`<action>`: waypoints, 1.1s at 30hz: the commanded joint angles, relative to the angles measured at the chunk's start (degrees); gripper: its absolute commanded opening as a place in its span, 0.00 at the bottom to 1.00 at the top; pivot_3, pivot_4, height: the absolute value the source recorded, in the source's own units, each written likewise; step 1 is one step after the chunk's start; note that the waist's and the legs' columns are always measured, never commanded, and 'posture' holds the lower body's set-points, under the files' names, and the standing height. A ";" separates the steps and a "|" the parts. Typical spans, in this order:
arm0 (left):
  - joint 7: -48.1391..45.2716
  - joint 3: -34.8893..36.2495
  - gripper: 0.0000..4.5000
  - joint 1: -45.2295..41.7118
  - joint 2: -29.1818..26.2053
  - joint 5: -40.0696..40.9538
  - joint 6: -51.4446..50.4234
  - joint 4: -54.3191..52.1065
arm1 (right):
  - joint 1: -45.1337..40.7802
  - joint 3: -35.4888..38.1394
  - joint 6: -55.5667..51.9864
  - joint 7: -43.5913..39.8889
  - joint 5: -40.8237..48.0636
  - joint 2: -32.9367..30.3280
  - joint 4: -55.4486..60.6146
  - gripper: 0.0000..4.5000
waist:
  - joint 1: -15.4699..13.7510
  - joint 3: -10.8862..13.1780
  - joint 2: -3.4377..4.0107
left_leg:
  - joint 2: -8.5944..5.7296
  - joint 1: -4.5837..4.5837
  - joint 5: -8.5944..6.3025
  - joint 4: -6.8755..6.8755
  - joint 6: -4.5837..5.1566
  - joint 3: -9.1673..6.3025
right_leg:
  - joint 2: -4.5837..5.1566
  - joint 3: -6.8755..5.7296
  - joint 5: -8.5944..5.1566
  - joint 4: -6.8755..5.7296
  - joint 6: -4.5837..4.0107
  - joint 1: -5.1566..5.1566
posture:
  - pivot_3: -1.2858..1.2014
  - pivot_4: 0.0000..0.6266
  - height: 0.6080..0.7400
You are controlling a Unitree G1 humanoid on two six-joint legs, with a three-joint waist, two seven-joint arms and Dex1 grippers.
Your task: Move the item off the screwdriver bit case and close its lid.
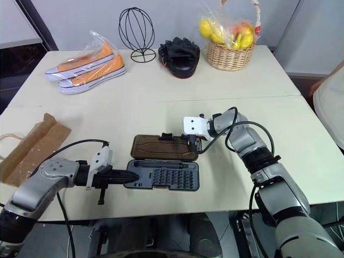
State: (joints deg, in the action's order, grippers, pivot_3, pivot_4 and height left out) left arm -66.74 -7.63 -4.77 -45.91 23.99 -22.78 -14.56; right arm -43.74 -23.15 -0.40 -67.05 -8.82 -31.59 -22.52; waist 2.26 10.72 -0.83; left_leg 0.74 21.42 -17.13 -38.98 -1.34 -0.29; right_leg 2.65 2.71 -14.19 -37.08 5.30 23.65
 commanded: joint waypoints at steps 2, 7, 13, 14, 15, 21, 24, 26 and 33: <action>-0.08 -0.52 0.01 0.87 -0.40 -1.15 -0.29 0.80 | 0.89 0.37 -1.65 -0.31 -0.29 -0.53 2.21 0.00 | 0.09 0.00 0.00 | 0.00 0.00 0.00 0.01 0.00 0.01 | 0.00 0.00 0.00 0.00 0.00 0.00 | 0.52 0.24 1.00; -0.08 -0.62 0.01 0.63 -0.37 -1.16 -0.61 0.94 | 1.21 0.50 -1.96 0.59 -0.59 -0.54 2.60 0.00 | 0.09 0.00 0.00 | 0.01 0.00 -0.01 0.01 0.01 0.00 | -0.01 0.00 0.00 0.01 0.00 0.00 | 0.52 0.24 1.00; 0.13 -0.76 0.01 1.21 -0.45 -1.25 -0.92 0.39 | 2.90 2.35 -4.40 4.12 -1.55 -2.00 10.74 0.00 | 0.11 0.00 0.01 | 0.01 0.01 -0.01 0.04 0.01 0.00 | -0.01 0.00 0.00 0.02 0.00 0.03 | 0.52 0.24 1.00; 0.18 -0.77 0.01 1.34 -0.45 -1.23 -0.99 0.28 | 3.37 2.89 -5.03 5.18 -1.96 -2.34 12.84 0.00 | 0.11 0.00 0.01 | 0.01 0.01 -0.01 0.05 0.01 0.01 | -0.01 0.00 0.00 0.02 0.00 0.03 | 0.52 0.24 1.00; 0.23 -0.76 0.01 1.50 -0.46 -1.18 -1.08 0.14 | 3.98 3.46 -5.73 6.04 -2.29 -2.70 15.07 0.00 | 0.12 0.00 0.01 | 0.01 0.01 -0.01 0.05 0.01 0.01 | -0.01 0.00 0.00 0.02 0.00 0.03 | 0.52 0.24 1.00; 0.68 -0.57 0.01 2.38 -0.58 -0.46 -1.86 -0.70 | 9.88 5.68 -7.78 11.39 -5.55 -5.58 28.63 0.00 | 0.06 0.00 0.01 | 0.02 0.03 -0.01 0.05 0.01 0.01 | -0.01 0.00 -0.02 0.06 0.01 0.05 | 0.52 0.24 1.00; 1.28 -0.20 0.01 2.44 -0.38 0.32 -3.02 -1.60 | 13.39 6.07 -8.07 13.35 -6.87 -6.56 33.70 0.00 | 0.02 0.00 0.00 | 0.02 0.04 -0.01 0.05 0.01 0.02 | 0.00 0.00 -0.03 0.09 0.01 0.06 | 0.52 0.24 1.00; 1.91 0.49 0.01 2.24 -0.13 1.52 -4.56 -2.60 | 15.44 6.28 -8.45 13.84 -7.22 -7.26 36.70 0.00 | -0.01 0.00 0.00 | 0.02 0.05 -0.01 0.06 0.01 0.02 | -0.01 0.00 -0.04 0.10 0.02 0.06 | 0.52 0.24 1.00; 2.45 3.12 0.13 1.37 -0.66 5.77 -9.24 -5.39 | 16.82 6.81 -9.14 14.71 -6.82 -7.75 39.77 0.00 | 0.09 0.03 -0.03 | 0.03 0.09 -0.02 0.06 0.02 0.03 | -0.02 0.01 -0.06 0.11 0.05 0.10 | 0.52 0.24 1.00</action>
State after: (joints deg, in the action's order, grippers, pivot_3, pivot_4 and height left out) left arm -64.30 -5.90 -3.29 -45.96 28.35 -30.84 -18.31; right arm -26.36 -17.76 -10.04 -52.84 -15.55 -38.79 15.41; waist 2.35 10.75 -0.86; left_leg 0.77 21.53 -17.15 -38.92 -1.32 -0.26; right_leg 2.63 2.72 -14.25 -36.97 5.35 23.77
